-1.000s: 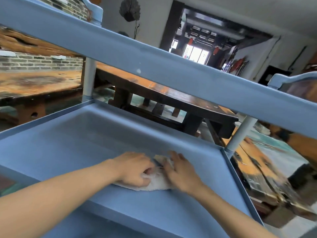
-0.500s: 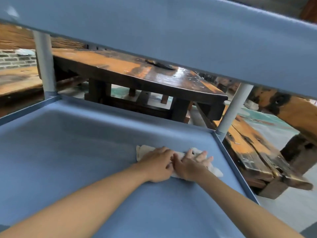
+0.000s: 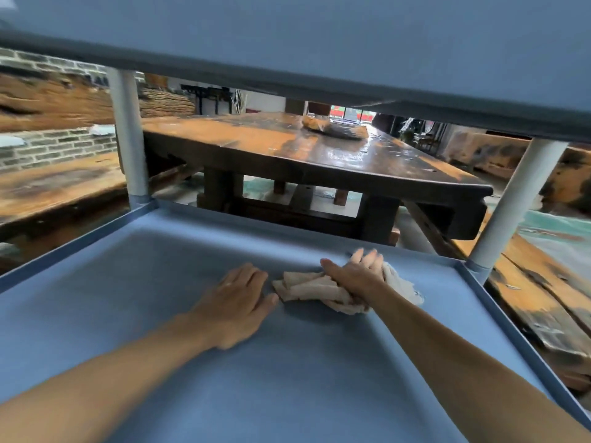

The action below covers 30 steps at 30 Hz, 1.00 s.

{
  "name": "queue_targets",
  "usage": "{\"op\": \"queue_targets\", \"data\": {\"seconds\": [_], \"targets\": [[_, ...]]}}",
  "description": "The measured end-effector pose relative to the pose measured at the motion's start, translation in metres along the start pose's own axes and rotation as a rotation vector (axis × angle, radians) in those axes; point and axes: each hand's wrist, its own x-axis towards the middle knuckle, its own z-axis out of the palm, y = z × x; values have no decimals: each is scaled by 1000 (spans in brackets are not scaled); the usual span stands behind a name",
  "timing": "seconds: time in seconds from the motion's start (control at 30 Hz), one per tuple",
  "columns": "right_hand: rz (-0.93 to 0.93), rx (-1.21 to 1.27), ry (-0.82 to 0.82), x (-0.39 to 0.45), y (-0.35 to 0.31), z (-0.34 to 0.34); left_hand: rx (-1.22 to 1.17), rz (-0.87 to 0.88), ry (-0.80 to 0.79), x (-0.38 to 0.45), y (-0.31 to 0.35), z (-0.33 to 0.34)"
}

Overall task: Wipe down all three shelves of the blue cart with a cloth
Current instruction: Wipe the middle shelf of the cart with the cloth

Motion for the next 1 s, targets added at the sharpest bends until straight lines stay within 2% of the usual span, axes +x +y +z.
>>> {"op": "queue_targets", "data": {"seconds": [0.17,0.3,0.47,0.53,0.6,0.7,0.77,0.9,1.0], "targets": [[-187,7,-36,8,-79,7,-10,-165,-54,-25,-45,-15],[-324,36,-58,9,-133,21,-37,-167,-49,-44,-55,-23],[-633,-48,-16,-6,-194,36,3,-185,-25,-57,-59,-30],[-757,-69,-47,-21,-207,41,3,-212,10,-61,-59,-32],[-847,-37,-156,-42,-214,47,-24,-237,64,-66,-59,-35],[-927,82,-195,-79,-216,50,-39,-223,126,-82,-63,-43],[-954,140,-208,-109,-211,46,-36,-173,121,-97,-66,-53],[-979,274,-338,-170,-196,36,-44,-58,132,-142,-69,-75],[-928,580,-516,-214,-176,33,-19,-13,166,-177,-62,-90]]}}
